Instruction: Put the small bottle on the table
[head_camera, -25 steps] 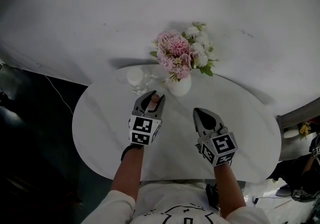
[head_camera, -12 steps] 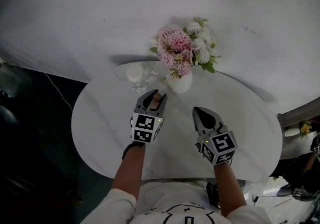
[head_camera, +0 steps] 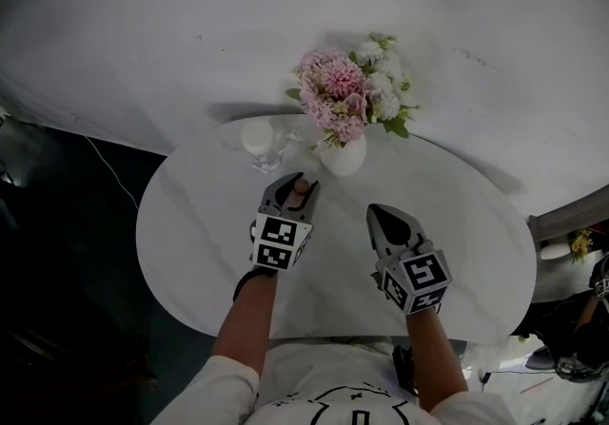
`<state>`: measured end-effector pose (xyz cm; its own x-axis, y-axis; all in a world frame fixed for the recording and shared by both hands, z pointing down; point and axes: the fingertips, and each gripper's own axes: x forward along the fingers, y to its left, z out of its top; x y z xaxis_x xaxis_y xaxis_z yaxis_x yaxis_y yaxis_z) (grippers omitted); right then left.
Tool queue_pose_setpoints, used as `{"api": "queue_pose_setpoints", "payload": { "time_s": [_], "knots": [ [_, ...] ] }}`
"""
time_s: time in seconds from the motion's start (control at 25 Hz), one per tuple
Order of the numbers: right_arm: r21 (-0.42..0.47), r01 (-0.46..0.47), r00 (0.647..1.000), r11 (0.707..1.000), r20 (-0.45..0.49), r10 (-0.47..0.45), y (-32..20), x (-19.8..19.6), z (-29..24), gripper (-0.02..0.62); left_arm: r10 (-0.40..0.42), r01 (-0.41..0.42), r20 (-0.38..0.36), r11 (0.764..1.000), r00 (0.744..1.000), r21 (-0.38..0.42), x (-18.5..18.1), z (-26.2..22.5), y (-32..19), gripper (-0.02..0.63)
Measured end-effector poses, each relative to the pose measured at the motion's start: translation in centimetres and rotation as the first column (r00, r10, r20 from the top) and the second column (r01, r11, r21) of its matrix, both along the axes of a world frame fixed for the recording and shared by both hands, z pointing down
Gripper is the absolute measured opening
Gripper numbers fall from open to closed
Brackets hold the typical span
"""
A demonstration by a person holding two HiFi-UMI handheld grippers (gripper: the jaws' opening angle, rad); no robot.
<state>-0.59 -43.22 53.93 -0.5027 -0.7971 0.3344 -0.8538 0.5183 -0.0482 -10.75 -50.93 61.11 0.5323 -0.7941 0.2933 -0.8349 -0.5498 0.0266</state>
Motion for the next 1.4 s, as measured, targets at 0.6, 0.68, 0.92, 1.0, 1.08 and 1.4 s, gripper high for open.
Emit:
{"api": "queue_pose_setpoints", "payload": {
  "time_s": [0.6, 0.68, 0.92, 1.0, 1.08, 1.4],
  "knots": [
    [-0.008, -0.026, 1.0, 1.0, -0.006, 0.026, 1.4, 0.8, -1.9, -0.008, -0.057, 0.054, -0.053, 0.997, 0.997, -0.049, -1.4, -0.7, 0.5, 0.261],
    [-0.008, -0.04, 0.999, 0.999, -0.003, 0.04, 1.6, 1.1, -2.3, -0.008, -0.057, 0.054, -0.055, 0.997, 0.997, -0.056, -1.7, -1.0, 0.7, 0.261],
    [-0.003, -0.062, 0.998, 0.998, 0.009, 0.062, 2.6, 1.6, -3.1, -0.008, -0.062, 0.06, -0.059, 0.997, 0.996, -0.049, -2.3, -2.1, 1.7, 0.261],
    [-0.003, -0.072, 0.997, 0.997, 0.026, 0.072, 2.7, 1.8, -3.5, -0.008, -0.062, 0.059, -0.061, 0.997, 0.996, -0.045, -2.4, -2.7, 2.1, 0.261],
    [0.005, -0.073, 0.997, 0.997, 0.041, 0.073, 2.8, 1.8, -4.1, -0.008, -0.057, 0.054, -0.058, 0.997, 0.997, -0.047, -2.6, -3.1, 2.4, 0.261],
    [0.035, -0.02, 0.996, 0.999, 0.086, 0.017, 4.8, 0.8, -6.4, -0.008, -0.057, 0.056, -0.038, 0.998, 0.998, -0.01, -3.2, -5.3, 4.7, 0.261]
  ]
}}
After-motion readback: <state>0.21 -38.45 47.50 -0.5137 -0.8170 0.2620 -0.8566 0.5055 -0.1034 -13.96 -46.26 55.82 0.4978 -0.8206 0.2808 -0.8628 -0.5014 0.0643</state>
